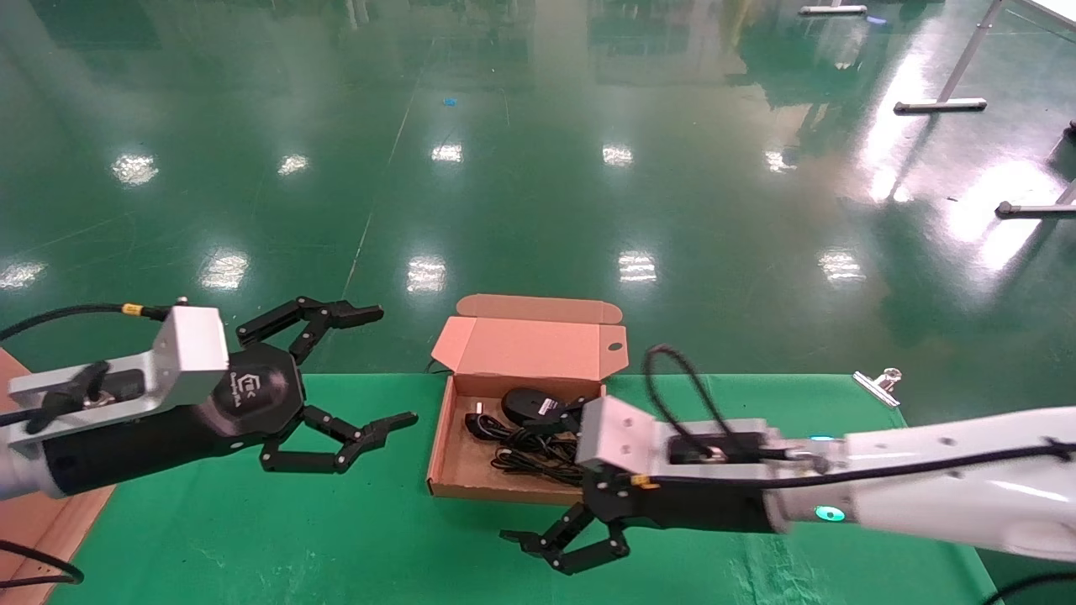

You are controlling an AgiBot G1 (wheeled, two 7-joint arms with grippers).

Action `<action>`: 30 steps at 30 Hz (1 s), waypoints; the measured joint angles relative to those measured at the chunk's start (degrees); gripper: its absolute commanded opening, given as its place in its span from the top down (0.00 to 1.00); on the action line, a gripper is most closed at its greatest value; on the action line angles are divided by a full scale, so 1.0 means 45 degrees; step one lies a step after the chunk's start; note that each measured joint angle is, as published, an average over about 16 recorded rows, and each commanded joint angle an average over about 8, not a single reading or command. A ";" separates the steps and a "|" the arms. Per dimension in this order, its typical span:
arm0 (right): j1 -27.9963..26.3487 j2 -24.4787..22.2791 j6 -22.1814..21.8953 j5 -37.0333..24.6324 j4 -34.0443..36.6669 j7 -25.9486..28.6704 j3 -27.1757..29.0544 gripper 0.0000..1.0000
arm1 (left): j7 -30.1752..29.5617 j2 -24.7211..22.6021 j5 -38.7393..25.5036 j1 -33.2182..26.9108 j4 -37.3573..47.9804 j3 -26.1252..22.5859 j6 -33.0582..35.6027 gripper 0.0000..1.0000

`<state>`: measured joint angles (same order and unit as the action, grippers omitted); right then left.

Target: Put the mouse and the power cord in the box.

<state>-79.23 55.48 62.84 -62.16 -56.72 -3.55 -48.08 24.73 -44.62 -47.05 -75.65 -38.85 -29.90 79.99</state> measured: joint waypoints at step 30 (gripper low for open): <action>0.3807 -0.4414 0.4938 0.4384 -0.3630 0.3039 0.6952 0.00 | -0.7523 0.2050 0.1111 0.3008 -0.7418 0.2964 0.1223 0.00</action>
<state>-62.10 35.62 85.06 -42.43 -73.06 10.13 -16.80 -9.13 -35.40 -42.05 -62.12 -72.23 -16.56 85.49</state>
